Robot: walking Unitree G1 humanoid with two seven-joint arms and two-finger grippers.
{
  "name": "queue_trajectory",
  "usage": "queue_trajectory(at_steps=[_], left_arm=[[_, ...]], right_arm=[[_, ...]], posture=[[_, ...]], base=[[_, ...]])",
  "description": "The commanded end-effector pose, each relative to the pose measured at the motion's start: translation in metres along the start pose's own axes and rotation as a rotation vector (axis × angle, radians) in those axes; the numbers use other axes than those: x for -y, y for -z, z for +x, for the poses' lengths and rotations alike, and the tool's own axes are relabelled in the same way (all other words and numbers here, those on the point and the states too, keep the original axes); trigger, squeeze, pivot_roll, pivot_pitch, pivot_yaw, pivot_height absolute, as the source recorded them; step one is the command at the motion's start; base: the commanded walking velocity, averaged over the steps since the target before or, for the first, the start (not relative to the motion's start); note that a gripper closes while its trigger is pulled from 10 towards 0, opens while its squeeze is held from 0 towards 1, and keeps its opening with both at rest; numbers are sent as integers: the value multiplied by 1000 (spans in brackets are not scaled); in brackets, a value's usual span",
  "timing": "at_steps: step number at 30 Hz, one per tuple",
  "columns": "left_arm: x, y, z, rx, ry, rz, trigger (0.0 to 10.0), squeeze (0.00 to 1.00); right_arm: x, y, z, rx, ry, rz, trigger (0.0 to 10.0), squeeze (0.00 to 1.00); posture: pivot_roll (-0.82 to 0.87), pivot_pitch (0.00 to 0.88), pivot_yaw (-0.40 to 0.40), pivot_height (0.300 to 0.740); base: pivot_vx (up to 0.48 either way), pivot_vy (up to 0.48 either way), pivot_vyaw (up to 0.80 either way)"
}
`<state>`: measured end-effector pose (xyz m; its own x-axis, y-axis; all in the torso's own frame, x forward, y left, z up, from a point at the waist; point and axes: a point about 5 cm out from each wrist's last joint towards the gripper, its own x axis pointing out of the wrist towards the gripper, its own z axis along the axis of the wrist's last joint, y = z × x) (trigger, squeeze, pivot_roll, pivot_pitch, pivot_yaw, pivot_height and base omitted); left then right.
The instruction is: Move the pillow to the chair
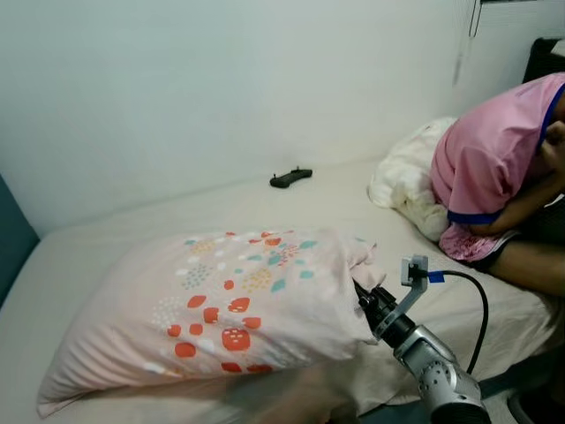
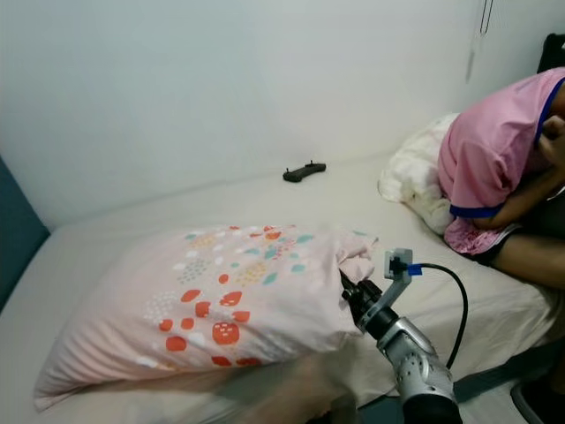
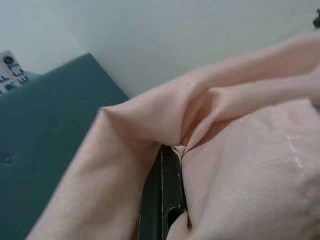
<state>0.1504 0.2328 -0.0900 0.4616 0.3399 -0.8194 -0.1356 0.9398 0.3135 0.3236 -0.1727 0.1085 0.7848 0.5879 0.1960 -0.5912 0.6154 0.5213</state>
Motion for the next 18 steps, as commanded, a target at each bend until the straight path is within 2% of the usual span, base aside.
queue_trajectory(at_steps=[1, 10, 11, 14, 18], left_arm=[[7, 16, -3, -59, 34, 29, 10000, 0], [7, 16, -3, -61, 35, 35, 10000, 0], [7, 16, -3, -60, 36, 35, 10000, 0], [7, 16, -3, -58, 35, 36, 10000, 0], [6, 14, -2, -53, 29, 23, 10000, 0]], right_arm=[[-6, -1, 7, 10, -24, 4, 0, 0], [-7, 1, 7, 11, -15, -14, 0, 0], [-5, 1, 9, 9, 6, -19, 10000, 0], [-4, 2, 10, 6, 23, -24, 10000, 0], [-2, 4, 8, 17, 33, 18, 10000, 0]], posture=[[-128, 31, 2, 539], [-128, 33, 4, 567], [-126, 32, 4, 567], [-125, 33, 6, 567], [-119, 34, 3, 575]], base=[[0, 0, 0], [0, 0, 0], [0, 0, 0], [0, 0, 0], [0, 0, 0]])
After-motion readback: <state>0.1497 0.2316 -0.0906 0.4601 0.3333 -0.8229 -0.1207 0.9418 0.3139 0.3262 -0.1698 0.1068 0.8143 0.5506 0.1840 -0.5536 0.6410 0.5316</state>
